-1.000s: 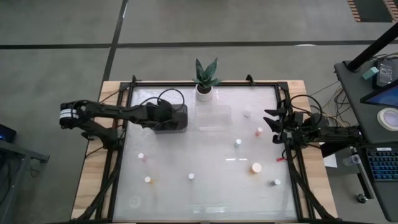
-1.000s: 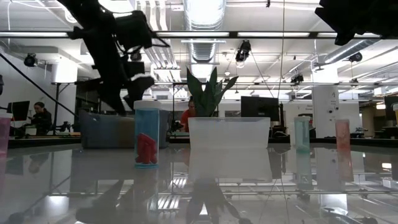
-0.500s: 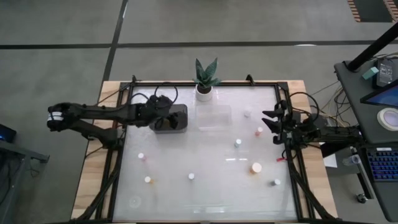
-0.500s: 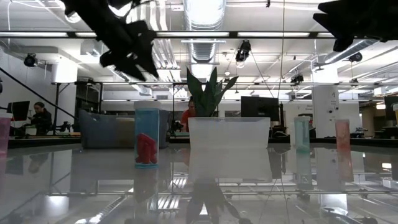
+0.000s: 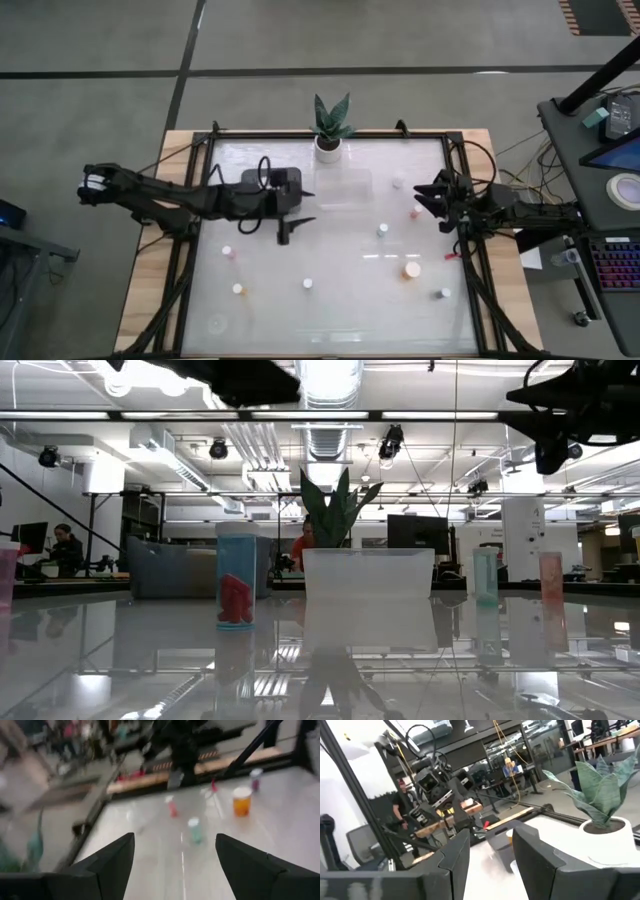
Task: Pick and place medicine bottles into bin by pill shape (circle, oval)
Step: Put the green tablet bottle into the transparent bin
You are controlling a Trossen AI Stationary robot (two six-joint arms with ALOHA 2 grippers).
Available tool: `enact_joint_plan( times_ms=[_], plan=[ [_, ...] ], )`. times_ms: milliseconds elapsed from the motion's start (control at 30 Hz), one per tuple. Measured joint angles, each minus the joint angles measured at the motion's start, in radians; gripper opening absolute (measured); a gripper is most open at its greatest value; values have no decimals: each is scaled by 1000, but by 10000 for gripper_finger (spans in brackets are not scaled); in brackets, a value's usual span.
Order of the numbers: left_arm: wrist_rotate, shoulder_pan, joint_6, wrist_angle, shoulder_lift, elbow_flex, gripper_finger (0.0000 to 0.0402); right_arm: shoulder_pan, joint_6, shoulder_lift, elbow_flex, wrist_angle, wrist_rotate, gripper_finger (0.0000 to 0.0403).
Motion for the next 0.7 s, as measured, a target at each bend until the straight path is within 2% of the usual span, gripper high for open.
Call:
enact_joint_plan(
  times_ms=[200,367,500,700],
  plan=[
    [-7,8,101,95,-8,-54,263,0,39,25,0,81,1,141],
    [-67,21,185,178,-10,-82,263,0,53,88,0,209,5,141],
    [-120,21,190,180,-10,-97,263,0,90,171,31,237,10,141],
    [-125,21,192,178,-10,-112,263,0,117,334,128,231,34,141]
  ],
)
